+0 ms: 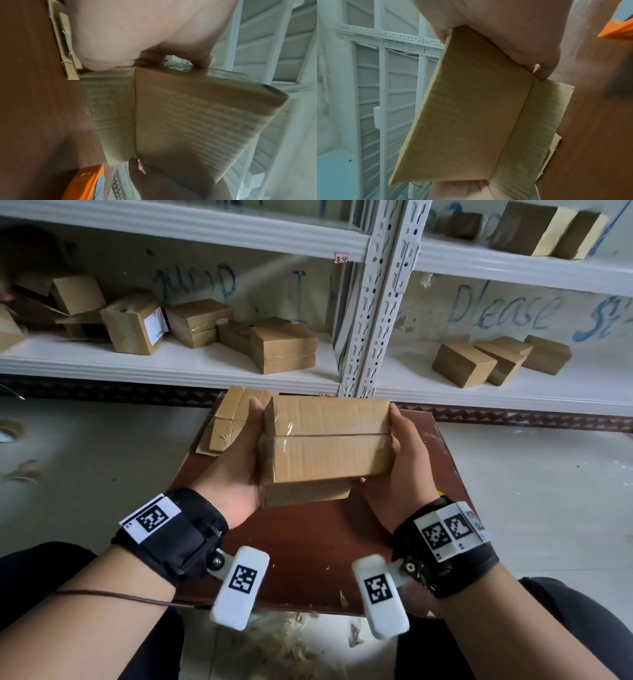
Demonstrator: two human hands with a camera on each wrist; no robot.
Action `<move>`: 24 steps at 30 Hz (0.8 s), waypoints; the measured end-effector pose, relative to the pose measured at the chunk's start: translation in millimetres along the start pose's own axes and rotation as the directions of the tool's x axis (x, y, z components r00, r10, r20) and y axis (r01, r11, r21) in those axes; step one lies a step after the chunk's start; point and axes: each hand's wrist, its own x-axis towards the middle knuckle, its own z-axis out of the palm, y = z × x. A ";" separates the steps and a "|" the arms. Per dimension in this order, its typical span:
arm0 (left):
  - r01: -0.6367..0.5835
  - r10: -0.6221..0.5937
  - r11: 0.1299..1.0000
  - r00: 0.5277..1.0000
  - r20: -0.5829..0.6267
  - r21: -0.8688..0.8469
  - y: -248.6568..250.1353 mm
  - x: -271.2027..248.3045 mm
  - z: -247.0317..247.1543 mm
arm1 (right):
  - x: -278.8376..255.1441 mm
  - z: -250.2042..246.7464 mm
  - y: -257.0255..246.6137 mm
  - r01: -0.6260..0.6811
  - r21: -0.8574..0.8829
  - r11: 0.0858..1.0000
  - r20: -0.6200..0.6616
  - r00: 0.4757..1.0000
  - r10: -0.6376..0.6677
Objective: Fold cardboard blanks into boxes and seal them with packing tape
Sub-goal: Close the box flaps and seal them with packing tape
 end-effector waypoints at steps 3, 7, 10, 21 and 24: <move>-0.066 0.074 0.989 0.996 -0.054 0.130 -3.8 -2.5 1.4 | -3.0 -1.4 -1.6 0.028 -0.048 0.998 0.018 0.999 -0.027; -0.121 0.304 0.872 0.893 -0.331 0.474 -14.7 13.2 -21.8 | -6.5 2.4 6.6 0.101 -0.112 0.989 -0.042 0.993 -0.106; -0.195 0.404 0.825 0.860 -0.313 0.531 -20.2 17.8 -27.7 | -3.0 6.0 10.2 0.134 -0.174 0.976 -0.146 0.976 -0.160; -0.013 0.093 0.947 0.968 -0.234 0.322 -17.2 12.7 -20.8 | 0.5 -2.0 34.3 0.042 -0.277 0.960 -0.152 0.985 -0.087; -0.059 0.107 0.968 0.976 -0.189 0.245 -2.2 8.9 -15.2 | 6.4 -4.7 32.8 -0.020 -0.261 0.965 -0.086 0.996 -0.002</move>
